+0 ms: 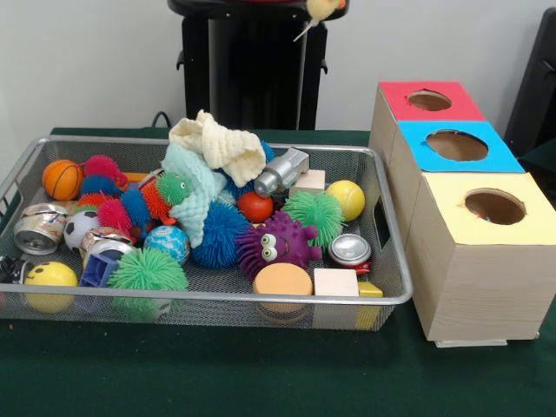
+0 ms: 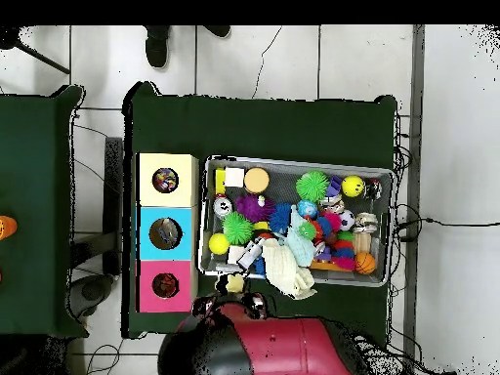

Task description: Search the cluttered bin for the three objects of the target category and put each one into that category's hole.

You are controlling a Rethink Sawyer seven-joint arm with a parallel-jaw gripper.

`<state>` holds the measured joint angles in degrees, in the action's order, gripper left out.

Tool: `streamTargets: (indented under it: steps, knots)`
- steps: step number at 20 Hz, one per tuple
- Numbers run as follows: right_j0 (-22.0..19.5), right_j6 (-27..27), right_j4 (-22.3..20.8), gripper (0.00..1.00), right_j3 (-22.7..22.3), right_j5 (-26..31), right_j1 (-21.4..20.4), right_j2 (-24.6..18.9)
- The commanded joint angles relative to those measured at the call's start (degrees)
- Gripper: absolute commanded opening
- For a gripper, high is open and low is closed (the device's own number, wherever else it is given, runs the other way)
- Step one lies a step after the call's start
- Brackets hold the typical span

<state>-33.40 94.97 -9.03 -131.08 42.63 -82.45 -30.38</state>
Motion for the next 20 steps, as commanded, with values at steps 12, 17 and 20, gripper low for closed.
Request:
streamTargets:
  steps: [12, 17, 20]
  knots:
    - [10.26, 11.59, -0.86, 0.0, 1.31, -3.01, 8.39, 2.91]
    - [11.87, 12.15, -2.67, 0.0, 1.23, -5.14, 9.97, 5.0]
    - [14.32, 14.57, -3.79, 0.0, 2.65, -6.0, 11.95, 6.5]
